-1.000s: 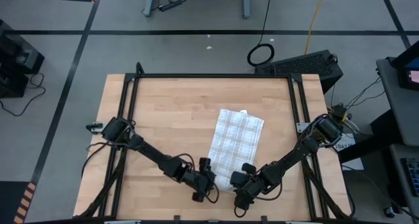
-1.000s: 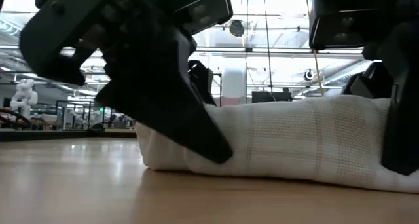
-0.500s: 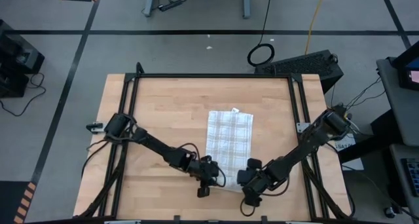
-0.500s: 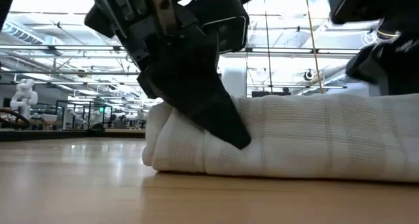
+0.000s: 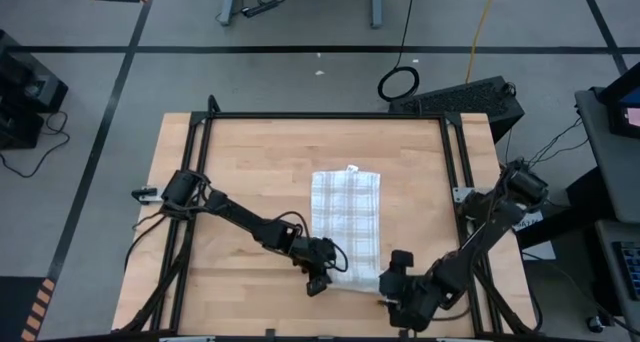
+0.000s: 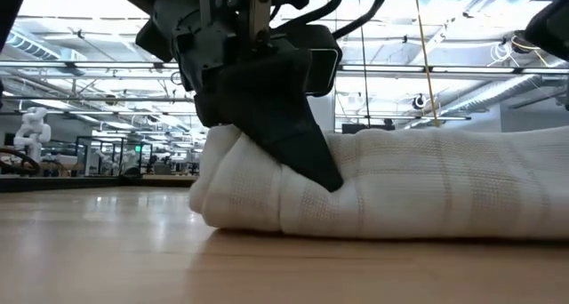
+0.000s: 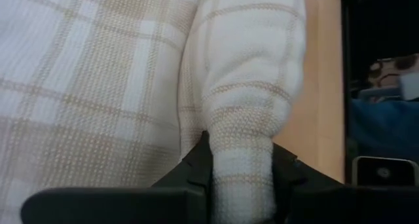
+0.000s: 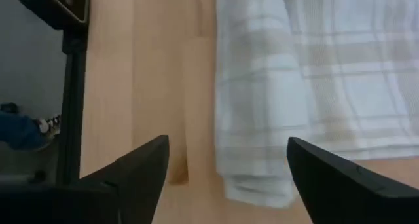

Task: Roll towel into tight, uniform cylinder
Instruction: Roll the white towel

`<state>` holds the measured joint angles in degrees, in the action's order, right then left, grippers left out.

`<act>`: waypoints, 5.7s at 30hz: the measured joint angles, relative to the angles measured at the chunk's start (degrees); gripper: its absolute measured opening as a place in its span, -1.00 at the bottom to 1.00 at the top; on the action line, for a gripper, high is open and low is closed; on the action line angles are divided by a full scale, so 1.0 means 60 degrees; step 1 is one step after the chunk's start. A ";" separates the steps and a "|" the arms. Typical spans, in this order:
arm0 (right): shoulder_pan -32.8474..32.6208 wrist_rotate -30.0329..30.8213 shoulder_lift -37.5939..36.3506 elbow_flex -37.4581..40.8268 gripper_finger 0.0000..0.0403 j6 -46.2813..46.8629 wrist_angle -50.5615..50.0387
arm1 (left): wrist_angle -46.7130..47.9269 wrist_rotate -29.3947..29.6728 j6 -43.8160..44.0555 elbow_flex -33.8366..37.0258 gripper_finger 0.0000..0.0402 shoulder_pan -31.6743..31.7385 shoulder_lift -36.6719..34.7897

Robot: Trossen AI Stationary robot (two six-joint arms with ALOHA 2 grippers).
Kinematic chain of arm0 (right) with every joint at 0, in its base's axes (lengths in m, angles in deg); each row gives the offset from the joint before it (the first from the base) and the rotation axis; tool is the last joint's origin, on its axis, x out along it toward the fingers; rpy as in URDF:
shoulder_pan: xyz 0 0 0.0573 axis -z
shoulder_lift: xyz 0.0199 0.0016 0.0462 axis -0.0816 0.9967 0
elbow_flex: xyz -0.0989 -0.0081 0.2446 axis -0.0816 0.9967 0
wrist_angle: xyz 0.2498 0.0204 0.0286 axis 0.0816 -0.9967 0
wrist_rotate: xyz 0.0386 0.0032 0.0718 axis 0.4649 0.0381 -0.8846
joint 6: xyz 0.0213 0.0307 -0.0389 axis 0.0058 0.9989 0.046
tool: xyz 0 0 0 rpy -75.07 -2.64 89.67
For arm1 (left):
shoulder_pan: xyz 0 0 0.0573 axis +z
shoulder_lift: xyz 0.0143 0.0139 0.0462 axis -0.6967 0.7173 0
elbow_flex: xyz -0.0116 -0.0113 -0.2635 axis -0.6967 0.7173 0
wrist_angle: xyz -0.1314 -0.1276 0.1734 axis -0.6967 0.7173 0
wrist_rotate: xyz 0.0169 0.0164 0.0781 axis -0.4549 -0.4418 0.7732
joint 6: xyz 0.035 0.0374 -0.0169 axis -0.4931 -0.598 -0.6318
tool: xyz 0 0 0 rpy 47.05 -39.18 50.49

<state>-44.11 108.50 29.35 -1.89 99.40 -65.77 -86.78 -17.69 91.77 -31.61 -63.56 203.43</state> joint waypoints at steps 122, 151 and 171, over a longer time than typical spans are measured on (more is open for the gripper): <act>0.2389 -0.2608 0.1239 0.1417 -0.66 -0.1818 0.3785 | 0.2133 0.3583 -0.5503 -0.0022 0.30 -0.0974 -0.0295; 0.1321 -0.0718 -0.1046 0.1421 0.45 -0.1617 0.1215 | 0.2128 -0.0877 -0.1846 0.0015 -0.51 0.0563 -0.0769; 0.1079 0.0233 -0.0163 0.1421 0.77 -0.3145 0.2067 | 0.0842 -0.1876 -0.0547 0.0335 -0.51 0.0586 -0.0769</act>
<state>-37.64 109.90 28.37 6.64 80.53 -53.37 -81.73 -28.95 88.49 -29.60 -60.05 198.82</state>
